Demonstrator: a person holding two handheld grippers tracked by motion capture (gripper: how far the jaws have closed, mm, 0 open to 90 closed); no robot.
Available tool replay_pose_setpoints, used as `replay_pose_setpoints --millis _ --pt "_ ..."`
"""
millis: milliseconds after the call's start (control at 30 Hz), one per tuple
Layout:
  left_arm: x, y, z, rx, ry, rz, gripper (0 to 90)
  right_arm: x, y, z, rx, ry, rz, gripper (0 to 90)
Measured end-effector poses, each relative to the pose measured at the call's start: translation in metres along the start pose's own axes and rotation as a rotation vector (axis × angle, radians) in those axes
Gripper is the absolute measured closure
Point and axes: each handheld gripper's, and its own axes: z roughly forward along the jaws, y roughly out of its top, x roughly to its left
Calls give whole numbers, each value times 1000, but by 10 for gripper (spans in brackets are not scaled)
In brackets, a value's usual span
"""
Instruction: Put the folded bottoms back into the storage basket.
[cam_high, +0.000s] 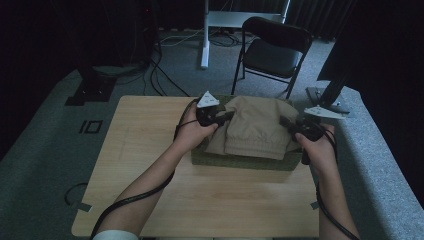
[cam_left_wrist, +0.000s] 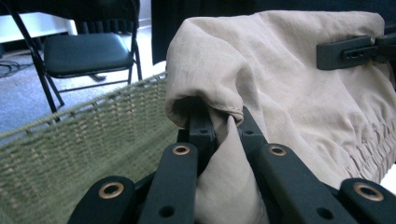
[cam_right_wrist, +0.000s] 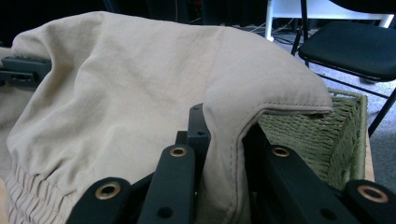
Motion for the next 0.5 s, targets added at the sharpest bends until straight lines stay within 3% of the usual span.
replay_pose_setpoints --millis 167,267,500 --pt "13 4 11 -29 9 -26 831 -7 7 12 1 -24 3 801" --pt "19 4 18 -26 25 -23 831 -9 10 20 9 -40 -3 801" --pt "37 1 34 -37 50 -65 830 -19 13 43 18 -47 8 801"
